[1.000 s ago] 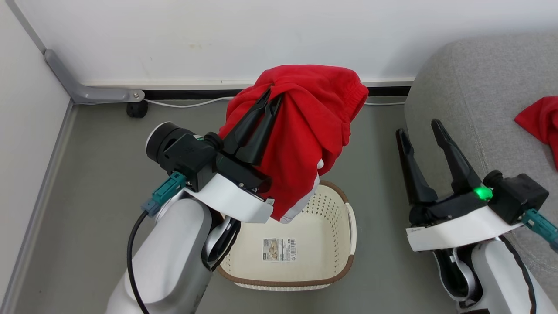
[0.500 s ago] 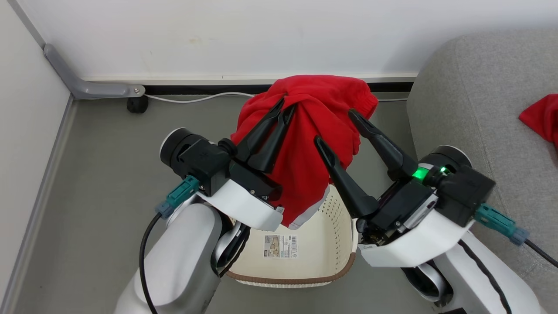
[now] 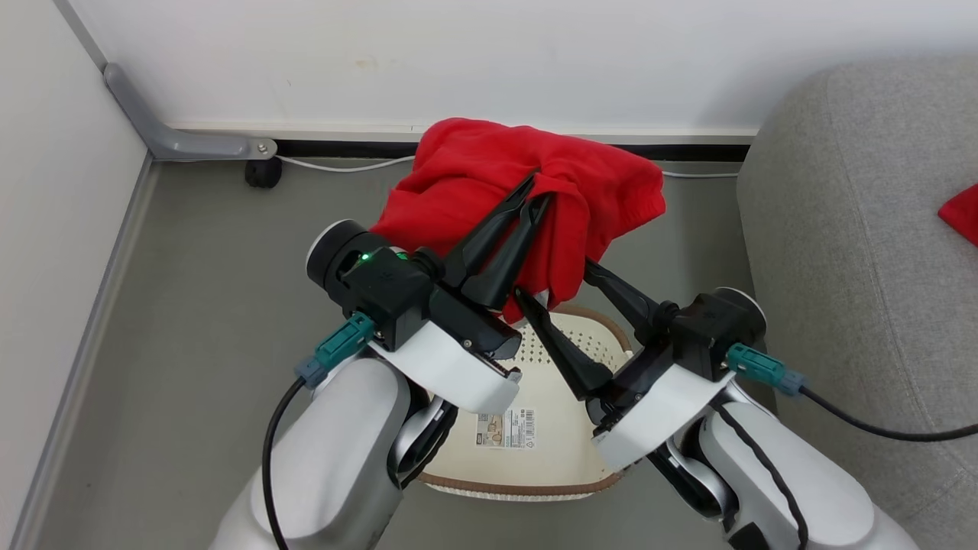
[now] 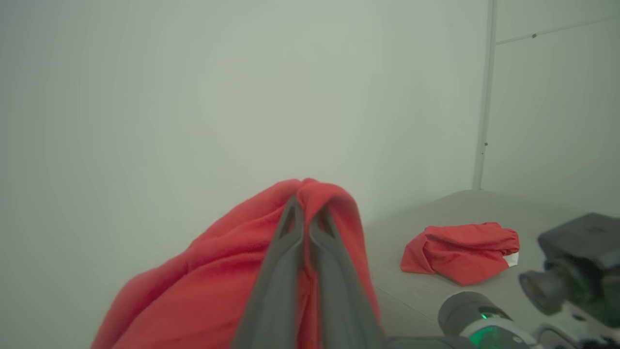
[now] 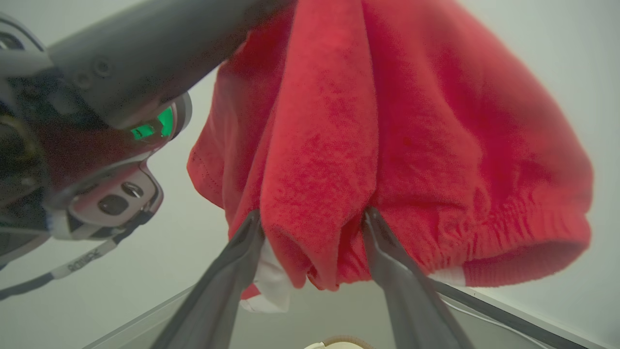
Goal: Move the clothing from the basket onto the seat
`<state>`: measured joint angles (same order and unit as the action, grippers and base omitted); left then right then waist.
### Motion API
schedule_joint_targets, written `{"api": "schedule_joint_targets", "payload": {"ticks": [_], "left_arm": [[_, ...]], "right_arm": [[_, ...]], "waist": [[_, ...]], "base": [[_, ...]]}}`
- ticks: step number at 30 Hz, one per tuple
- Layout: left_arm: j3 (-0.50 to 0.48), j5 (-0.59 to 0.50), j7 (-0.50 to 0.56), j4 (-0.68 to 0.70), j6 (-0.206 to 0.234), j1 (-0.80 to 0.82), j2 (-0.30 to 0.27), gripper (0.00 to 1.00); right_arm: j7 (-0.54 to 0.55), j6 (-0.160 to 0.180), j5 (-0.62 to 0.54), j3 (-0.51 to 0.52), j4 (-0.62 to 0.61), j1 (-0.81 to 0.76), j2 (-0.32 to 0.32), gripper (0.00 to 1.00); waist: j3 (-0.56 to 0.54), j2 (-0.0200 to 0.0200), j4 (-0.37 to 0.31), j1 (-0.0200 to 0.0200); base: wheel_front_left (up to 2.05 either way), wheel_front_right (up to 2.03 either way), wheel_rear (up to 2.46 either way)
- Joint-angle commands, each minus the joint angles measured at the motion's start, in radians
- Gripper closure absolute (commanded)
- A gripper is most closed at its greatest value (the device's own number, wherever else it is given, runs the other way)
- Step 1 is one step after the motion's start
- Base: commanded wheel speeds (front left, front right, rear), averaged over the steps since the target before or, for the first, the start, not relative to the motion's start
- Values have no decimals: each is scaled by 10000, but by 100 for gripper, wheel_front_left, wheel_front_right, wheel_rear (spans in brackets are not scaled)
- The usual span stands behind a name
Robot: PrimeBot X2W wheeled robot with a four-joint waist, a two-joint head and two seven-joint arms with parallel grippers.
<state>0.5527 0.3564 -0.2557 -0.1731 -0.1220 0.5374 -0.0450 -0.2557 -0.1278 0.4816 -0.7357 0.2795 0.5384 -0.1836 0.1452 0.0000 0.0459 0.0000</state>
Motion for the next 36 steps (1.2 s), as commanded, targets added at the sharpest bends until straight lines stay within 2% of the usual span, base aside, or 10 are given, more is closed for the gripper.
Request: {"api": "schedule_joint_targets", "payload": {"ticks": [1,9,10,11,12,21,22,23,24,36], "left_arm": [[-285,88,-59,336,76,441,-70,100],[-211,157,-60,286,91,389,-62,100],[-213,165,-60,277,92,382,-61,100],[-214,172,-60,270,94,374,-60,100],[-214,178,-60,262,95,365,-60,100],[-256,231,-60,125,117,228,-56,100],[-275,223,-60,123,119,193,-56,78],[-281,204,-60,114,119,155,-55,34],[-276,215,-60,87,115,110,-55,0],[-452,-5,-60,-306,43,-95,-55,0]], "right_arm": [[-61,-29,66,-63,-146,319,185,0],[-61,-29,-93,190,-190,566,510,0],[-61,-29,-98,138,-130,555,515,10],[-61,-29,-107,78,-46,548,513,52],[-61,-29,-109,49,2,549,519,100],[-61,-29,-97,287,-177,410,528,100],[-61,-29,-115,331,-236,374,522,100],[-61,-29,-131,369,-291,340,511,100],[-61,-29,-142,394,-335,308,499,100],[-61,-29,-361,1544,-1147,-209,409,100]], "waist": [[20,0,17,0],[95,0,82,0],[94,0,82,0],[91,0,82,0],[85,0,81,0],[65,0,13,0],[60,0,-3,0],[57,0,-17,0],[53,0,-31,0],[206,0,-425,0]], "base": [[0,0,0],[0,0,0],[0,0,0],[0,0,0],[0,0,0],[0,0,0],[0,0,0],[0,0,0],[0,0,0],[0,0,0]]}}
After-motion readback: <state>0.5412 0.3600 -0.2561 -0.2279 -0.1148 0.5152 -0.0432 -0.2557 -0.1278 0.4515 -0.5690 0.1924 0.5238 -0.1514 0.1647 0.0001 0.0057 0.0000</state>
